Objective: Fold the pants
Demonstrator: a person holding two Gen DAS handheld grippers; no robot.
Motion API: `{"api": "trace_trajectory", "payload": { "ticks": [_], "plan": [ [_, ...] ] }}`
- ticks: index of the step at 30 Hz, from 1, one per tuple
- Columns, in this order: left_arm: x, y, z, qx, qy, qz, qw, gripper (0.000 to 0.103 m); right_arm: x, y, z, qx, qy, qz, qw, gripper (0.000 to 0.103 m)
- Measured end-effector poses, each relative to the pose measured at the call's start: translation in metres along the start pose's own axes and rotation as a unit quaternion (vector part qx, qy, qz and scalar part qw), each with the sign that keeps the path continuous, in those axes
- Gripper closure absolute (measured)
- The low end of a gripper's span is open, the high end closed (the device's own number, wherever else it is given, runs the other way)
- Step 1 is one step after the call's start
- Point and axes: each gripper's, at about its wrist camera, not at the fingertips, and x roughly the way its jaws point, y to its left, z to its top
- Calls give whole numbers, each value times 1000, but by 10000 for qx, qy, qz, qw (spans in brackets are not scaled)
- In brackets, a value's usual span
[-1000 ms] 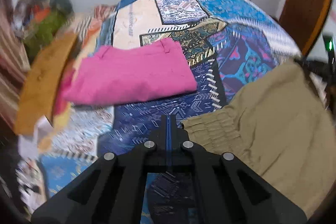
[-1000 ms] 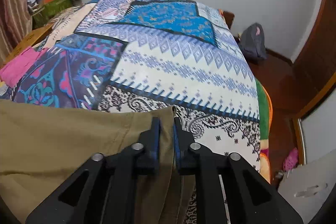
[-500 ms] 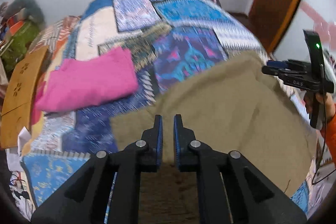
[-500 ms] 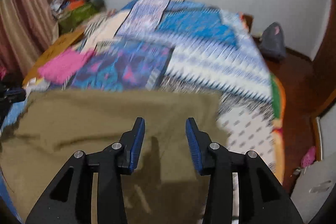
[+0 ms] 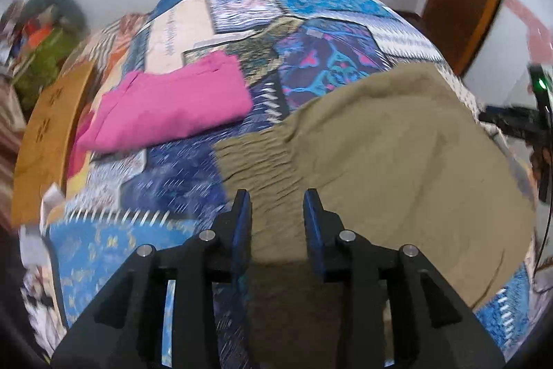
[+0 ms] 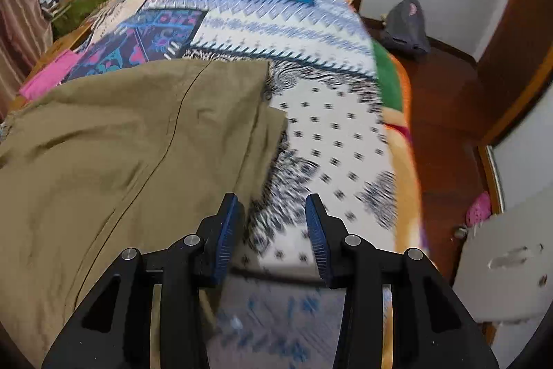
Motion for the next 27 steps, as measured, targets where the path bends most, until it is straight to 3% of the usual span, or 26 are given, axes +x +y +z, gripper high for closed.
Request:
{"api": "trace_trajectory", "payload": {
  "ticks": [4, 9, 13, 22, 27],
  "plan": [
    [-23, 12, -8, -242, -123, 61, 9996, 70, -39, 13, -1, 68, -438, 296, 9986, 66],
    [-59, 11, -21, -347, -439, 145, 9983, 48, -77, 51, -3, -112, -891, 718, 9934, 66],
    [-79, 0, -37, -334, -548, 40, 9979, 44, -94, 85, -12, -211, -1080, 1074, 9881, 61],
    [-82, -13, -83, -522, -256, -374, 9976, 36, -75, 141, -40, -434, -799, 1257, 9879, 60],
    [-72, -17, -101, -822, -27, -908, 9925, 33, -63, 146, -56, -455, -532, 1157, 9908, 60]
  ]
}}
